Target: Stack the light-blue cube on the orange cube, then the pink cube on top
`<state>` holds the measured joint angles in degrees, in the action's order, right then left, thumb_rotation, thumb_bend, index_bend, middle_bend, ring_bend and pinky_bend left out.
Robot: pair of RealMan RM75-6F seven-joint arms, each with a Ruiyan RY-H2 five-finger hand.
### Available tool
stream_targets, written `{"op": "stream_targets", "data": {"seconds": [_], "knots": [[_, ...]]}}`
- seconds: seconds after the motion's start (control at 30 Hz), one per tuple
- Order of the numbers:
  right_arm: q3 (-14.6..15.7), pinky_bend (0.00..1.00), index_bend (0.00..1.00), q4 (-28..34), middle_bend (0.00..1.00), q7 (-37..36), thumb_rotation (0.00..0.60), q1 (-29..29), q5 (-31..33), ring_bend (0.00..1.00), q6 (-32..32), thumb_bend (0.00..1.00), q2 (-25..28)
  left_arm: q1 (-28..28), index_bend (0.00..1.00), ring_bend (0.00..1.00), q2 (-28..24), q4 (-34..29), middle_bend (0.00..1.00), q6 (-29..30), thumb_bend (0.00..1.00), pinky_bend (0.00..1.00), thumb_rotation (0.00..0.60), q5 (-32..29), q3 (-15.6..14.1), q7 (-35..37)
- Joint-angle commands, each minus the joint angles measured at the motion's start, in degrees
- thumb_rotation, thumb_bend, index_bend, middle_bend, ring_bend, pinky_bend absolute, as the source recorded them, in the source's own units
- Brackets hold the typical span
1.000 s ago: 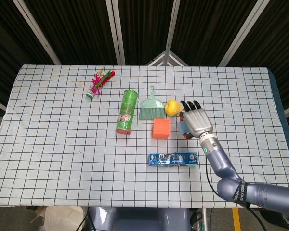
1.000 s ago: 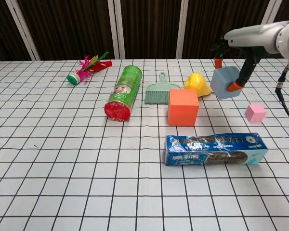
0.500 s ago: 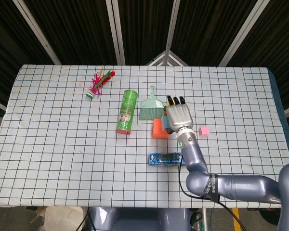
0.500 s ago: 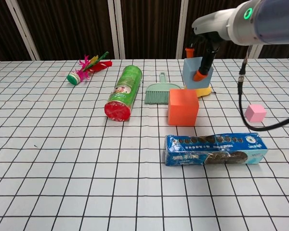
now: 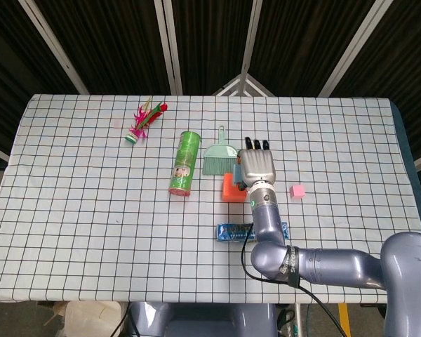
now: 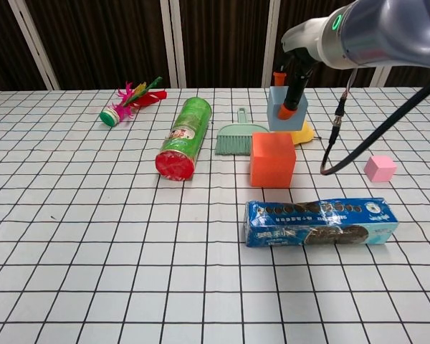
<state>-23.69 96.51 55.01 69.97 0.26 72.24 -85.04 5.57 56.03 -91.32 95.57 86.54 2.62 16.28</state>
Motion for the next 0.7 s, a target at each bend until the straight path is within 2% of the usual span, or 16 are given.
{"op": "stream_targets", "data": {"seconds": [0.03,0.23,0.7], "knots": [[0.25,0.04,0.81,-0.49,0.08,0.21,0.6,-0.4,0.36,0.09,-0.73,1.0,0.14,-0.03,0.1,0.0,0.05,-0.09,0.0,-0.08,0.16,0.0,0.6,-0.07,0.01,-0.24],[1.27,0.04,0.81,-1.67,0.08,1.36,0.6,-0.51,0.41,0.09,-1.4,1.0,-0.3,-0.15,0.1,0.0,0.11,-0.35,0.0,-0.26,0.16,0.0,0.6,-0.31,0.13,-0.67],[1.07,0.04,0.81,-3.04,0.08,1.76,0.6,0.7,-0.37,0.09,-2.4,1.0,-3.43,-0.23,0.1,0.0,0.03,-0.3,0.0,-0.43,0.16,0.0,0.6,-0.41,0.19,-0.35]]}}
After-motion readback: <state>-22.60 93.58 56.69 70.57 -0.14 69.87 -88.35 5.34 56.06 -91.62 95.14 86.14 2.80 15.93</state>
